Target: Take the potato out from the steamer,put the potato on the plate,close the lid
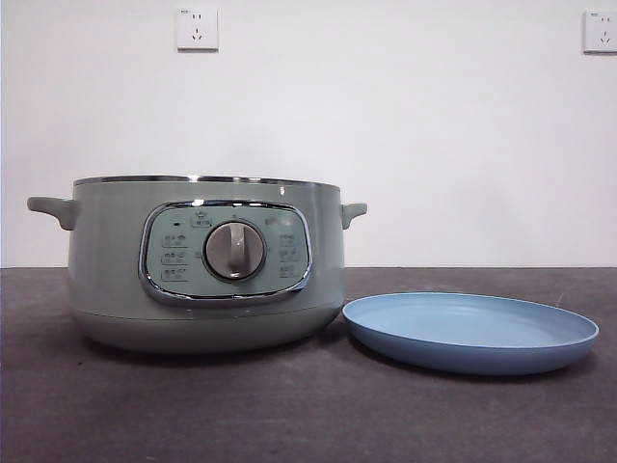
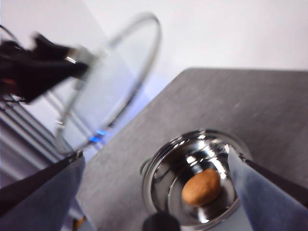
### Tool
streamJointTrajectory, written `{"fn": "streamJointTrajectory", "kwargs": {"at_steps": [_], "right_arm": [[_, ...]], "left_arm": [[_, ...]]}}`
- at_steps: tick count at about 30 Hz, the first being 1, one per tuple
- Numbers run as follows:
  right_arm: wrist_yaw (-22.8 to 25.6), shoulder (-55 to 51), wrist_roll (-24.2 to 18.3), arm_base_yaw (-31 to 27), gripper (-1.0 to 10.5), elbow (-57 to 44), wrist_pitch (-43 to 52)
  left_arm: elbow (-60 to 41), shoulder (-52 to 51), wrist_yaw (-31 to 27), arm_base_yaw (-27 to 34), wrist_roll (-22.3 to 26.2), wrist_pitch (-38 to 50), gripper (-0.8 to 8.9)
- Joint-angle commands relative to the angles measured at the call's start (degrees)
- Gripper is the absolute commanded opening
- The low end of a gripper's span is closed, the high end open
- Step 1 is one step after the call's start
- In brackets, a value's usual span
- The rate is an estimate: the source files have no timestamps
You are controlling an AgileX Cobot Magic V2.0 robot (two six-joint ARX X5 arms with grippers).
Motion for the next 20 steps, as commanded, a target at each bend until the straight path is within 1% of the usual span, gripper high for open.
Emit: {"fn": "streamJointTrajectory", "kwargs": {"at_steps": [1, 4, 6, 9, 13, 18, 20], "right_arm": [[4.81, 4.28, -2.89, 4.68, 5.0, 5.4, -4.33], [11.1, 10.38, -5.75, 10.69, 5.0, 12.92, -10.88], [15.08, 15.12, -6.86, 14.67, 5.0, 18.38, -14.88], [19.56, 21.86, -7.67, 18.67, 5.0, 25.77, -19.78], [24.17, 30.56, -7.17, 22.56, 5.0, 34.23, -24.63], [28.61, 40.81, -4.83, 25.4, 5.0, 41.99, -27.3], [28.98, 45.03, -3.52, 26.14, 5.0, 43.93, -27.61]], "left_arm": [[1.31, -4.13, 0.04, 0.04, 1.44, 2.1, -0.08], [1.31, -8.02, -2.64, 0.07, 1.73, 2.1, -0.08], [1.31, -10.84, -6.25, 0.04, 3.13, 2.08, -0.08], [1.31, -14.93, -11.8, 0.04, 4.44, 1.97, -0.08], [1.31, -19.82, -16.15, 0.04, 5.03, 1.57, -0.08], [1.31, -25.86, -17.88, 0.04, 5.51, 0.81, -0.08], [1.31, -28.22, -17.75, 0.04, 5.51, -0.04, -0.08]]}}
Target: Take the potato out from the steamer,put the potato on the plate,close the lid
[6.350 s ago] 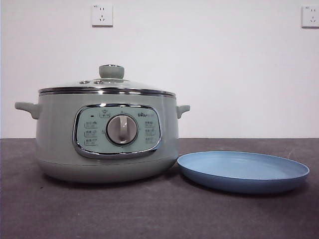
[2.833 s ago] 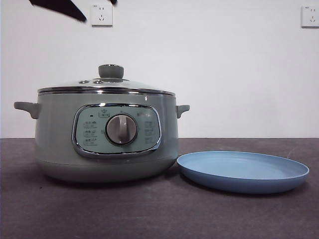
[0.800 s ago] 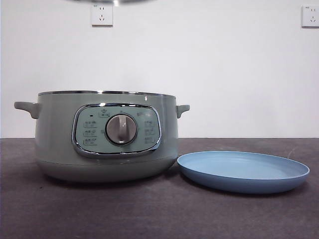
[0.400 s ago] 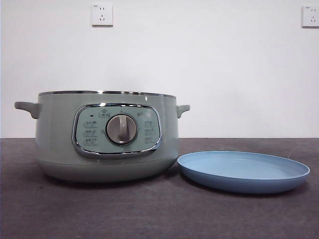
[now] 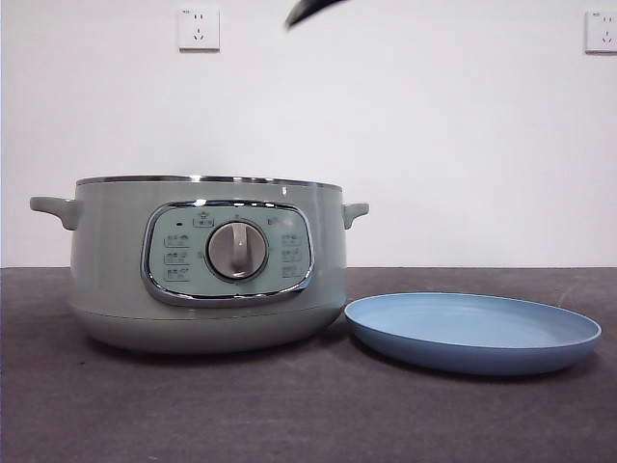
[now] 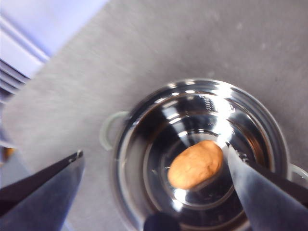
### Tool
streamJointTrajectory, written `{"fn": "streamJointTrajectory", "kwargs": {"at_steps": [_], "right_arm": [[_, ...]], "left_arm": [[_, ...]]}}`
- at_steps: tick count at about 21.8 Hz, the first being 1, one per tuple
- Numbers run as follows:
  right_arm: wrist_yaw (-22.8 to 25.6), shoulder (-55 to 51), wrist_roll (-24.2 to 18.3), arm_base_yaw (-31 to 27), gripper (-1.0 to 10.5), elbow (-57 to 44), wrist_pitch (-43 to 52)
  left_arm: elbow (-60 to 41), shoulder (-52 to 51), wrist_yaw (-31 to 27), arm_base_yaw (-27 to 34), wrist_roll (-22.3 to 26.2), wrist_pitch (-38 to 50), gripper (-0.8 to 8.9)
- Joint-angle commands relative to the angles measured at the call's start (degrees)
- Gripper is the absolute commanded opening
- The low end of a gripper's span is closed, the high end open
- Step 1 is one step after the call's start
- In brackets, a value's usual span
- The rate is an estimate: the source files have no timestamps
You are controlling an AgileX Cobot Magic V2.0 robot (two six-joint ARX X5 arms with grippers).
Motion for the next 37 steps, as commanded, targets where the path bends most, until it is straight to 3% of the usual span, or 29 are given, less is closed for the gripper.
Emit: {"fn": "streamJointTrajectory", "kwargs": {"at_steps": [1, 7, 22, 27, 31, 35, 37], "right_arm": [[0.39, 5.01, 2.51, 0.72, 5.0, 1.46, -0.22], [1.81, 12.85, 4.52, 0.76, 5.0, 1.49, -0.72], [1.42, 22.56, 5.9, 1.99, 5.0, 1.49, -2.05], [1.68, 24.9, 5.53, 2.69, 3.7, 1.49, -0.48], [3.15, 24.87, 1.88, 3.34, -0.1, 1.49, 2.23], [3.23, 21.31, -0.61, 3.3, -0.1, 1.86, 1.36], [3.28, 16.41, -4.22, 3.04, -0.1, 1.86, 0.92]], "left_arm": [[1.09, -2.97, -0.17, 0.0, 0.85, 1.42, -0.08], [1.09, -4.09, -0.2, -0.02, 0.68, -4.44, -0.08], [1.09, -3.98, 2.21, -0.13, -1.07, -7.89, -0.08], [1.09, -3.98, 3.52, -0.13, -1.81, -8.79, -0.08], [1.09, -3.98, 4.81, -0.13, -1.92, -9.35, -0.08], [1.09, -3.5, 4.76, -0.13, -1.92, -9.07, -0.08], [1.09, -2.03, 4.72, -0.13, -1.9, -8.63, -0.08]]}}
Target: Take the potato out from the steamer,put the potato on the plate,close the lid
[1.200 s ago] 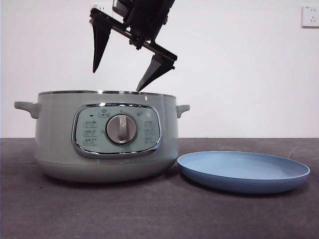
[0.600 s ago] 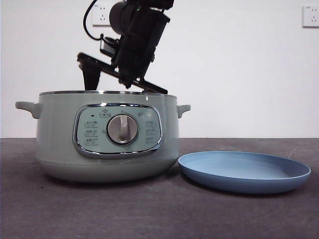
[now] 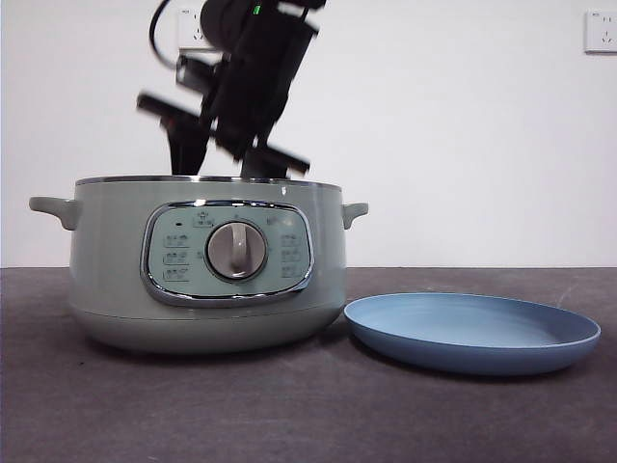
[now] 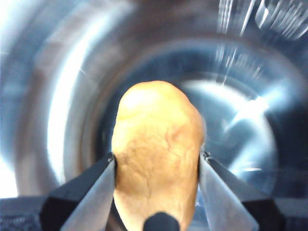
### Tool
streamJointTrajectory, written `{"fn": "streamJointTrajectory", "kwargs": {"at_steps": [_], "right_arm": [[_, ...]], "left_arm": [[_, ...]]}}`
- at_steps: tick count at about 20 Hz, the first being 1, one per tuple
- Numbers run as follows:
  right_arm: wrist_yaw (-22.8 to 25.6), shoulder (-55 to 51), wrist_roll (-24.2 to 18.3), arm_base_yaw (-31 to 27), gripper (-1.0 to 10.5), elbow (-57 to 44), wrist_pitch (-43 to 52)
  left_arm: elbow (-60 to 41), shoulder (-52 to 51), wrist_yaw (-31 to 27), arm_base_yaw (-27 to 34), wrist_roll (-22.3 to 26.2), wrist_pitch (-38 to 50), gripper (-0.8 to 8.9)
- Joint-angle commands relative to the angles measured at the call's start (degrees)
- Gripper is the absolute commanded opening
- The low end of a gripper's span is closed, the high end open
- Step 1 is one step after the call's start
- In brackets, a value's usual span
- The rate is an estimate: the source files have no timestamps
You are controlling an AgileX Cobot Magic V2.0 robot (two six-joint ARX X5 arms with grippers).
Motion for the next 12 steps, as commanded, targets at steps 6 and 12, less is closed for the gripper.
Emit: {"fn": "streamJointTrajectory", "kwargs": {"at_steps": [6, 12], "right_arm": [[13.7, -23.04, -10.12, -2.62, -0.1, 0.44, -5.38], [13.64, -34.73, -10.01, -10.36, -0.1, 0.44, -14.97]], "left_arm": [[0.57, 8.9, -0.09, -0.07, 1.29, 6.45, -0.08], [0.57, 17.57, 6.08, -0.07, 1.38, 13.38, -0.08]]}}
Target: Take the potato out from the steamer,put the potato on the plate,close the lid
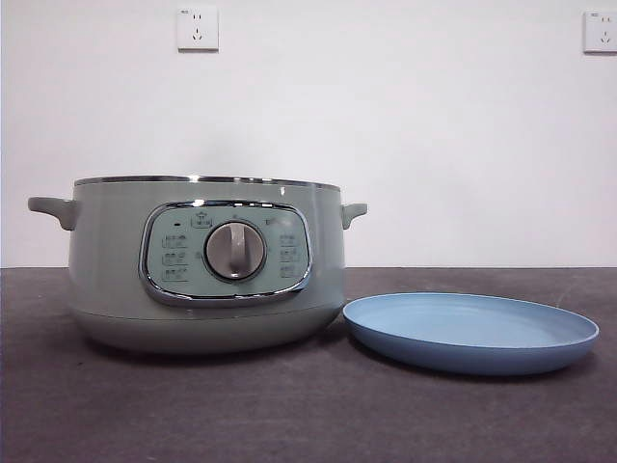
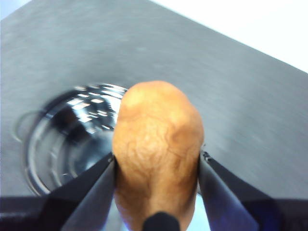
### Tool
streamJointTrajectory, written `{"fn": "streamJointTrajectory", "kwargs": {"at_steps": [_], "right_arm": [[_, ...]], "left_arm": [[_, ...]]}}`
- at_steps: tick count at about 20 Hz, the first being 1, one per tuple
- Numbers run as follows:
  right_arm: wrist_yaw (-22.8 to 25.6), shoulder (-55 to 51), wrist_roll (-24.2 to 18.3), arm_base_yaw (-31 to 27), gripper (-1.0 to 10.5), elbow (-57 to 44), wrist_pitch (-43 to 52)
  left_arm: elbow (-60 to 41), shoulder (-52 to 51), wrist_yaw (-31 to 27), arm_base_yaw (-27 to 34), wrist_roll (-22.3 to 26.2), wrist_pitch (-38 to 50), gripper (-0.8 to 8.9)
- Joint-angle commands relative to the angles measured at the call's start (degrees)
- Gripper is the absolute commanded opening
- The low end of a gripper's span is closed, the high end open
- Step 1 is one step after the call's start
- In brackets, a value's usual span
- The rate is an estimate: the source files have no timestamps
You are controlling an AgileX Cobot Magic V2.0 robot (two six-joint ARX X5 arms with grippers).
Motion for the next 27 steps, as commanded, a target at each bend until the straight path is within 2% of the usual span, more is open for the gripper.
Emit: {"fn": "streamJointTrajectory", "kwargs": {"at_steps": [1, 4, 6, 8, 12, 14, 17, 21, 23, 27], "right_arm": [[0.2, -1.86, -0.39, -3.37, -0.1, 0.02, -4.85], [-0.02, -3.04, 1.62, -9.11, -0.1, -0.02, -8.52], [-0.11, -3.19, 2.03, -11.15, -0.1, -0.07, -8.57], [-0.26, -3.15, 2.38, -11.82, -0.1, -1.09, -8.57], [-0.74, -3.17, 2.45, -11.67, -0.1, -9.64, -8.57], [-3.45, -3.15, 2.43, -11.67, -0.1, -17.11, -7.06], [-4.85, -3.15, 2.64, -11.56, -0.1, -30.64, 0.48], [-5.51, -3.15, 5.03, -11.58, -0.1, -46.69, 14.05], [-8.85, -3.13, 5.49, -11.58, -0.1, -53.55, 20.85], [-9.31, -2.91, 6.51, -11.52, -0.1, -64.06, 30.88]], "left_arm": [[0.57, 2.93, 3.23, -0.07, 0.68, 5.53, -0.08], [0.57, 7.34, 7.26, -0.07, 0.61, 7.72, -0.08], [0.57, 9.77, 9.62, -0.07, 0.5, 8.59, -0.08], [0.57, 11.85, 9.57, -0.07, 0.5, 8.74, -0.08], [0.57, 14.67, 9.62, -0.07, 0.5, 8.76, -0.08], [0.57, 15.15, 9.62, -0.07, 0.5, 8.79, -0.08], [0.57, 15.17, 9.6, -0.07, 0.5, 8.76, -0.08], [0.57, 15.17, 9.57, 0.0, 0.5, 8.52, -0.08], [0.57, 15.17, 9.57, -0.02, 0.5, 8.52, -0.08], [0.57, 15.17, 9.57, -0.02, 0.5, 8.52, -0.08]]}}
